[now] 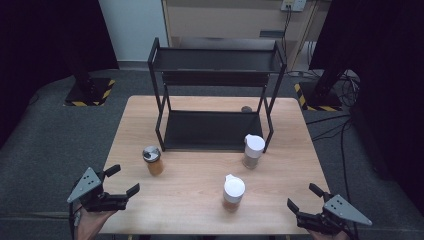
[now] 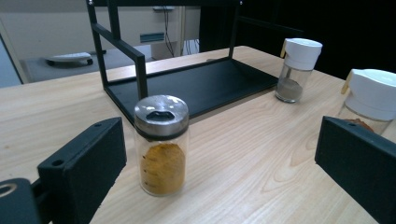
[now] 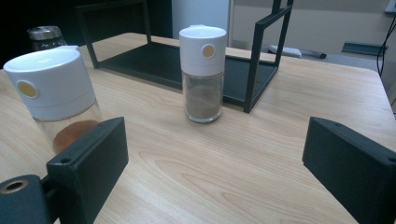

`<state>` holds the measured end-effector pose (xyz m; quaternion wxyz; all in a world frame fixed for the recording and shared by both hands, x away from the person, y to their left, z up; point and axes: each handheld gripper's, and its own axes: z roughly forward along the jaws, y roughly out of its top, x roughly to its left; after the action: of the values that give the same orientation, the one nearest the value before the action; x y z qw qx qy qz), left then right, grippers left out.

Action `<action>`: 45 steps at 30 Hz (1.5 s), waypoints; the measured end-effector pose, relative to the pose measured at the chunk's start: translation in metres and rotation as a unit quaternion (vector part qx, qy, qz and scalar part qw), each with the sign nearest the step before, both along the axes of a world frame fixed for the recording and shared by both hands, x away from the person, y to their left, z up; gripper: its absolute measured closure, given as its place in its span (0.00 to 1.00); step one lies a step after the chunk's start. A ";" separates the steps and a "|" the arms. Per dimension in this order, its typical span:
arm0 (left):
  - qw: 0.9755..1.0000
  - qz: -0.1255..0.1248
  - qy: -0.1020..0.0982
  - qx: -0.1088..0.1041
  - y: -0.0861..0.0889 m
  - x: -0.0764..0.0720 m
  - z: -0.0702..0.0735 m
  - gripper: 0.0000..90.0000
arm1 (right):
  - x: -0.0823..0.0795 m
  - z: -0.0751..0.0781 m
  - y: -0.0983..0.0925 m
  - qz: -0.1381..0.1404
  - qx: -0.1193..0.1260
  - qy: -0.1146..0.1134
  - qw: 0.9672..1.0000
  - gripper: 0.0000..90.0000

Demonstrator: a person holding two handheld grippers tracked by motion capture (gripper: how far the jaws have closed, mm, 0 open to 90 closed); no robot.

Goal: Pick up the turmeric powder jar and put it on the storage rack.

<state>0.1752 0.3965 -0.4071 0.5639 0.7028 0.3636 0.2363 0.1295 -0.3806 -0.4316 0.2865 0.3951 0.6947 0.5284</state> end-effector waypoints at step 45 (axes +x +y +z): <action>0.998 -0.027 0.048 0.032 -0.005 0.103 -0.021 0.03 | -0.001 0.001 0.001 0.001 -0.004 -0.001 1.000 0.08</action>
<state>0.2780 0.3919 -0.4283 0.5291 0.7406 0.3636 0.1985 0.1285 -0.3800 -0.4307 0.2882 0.3925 0.6968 0.5266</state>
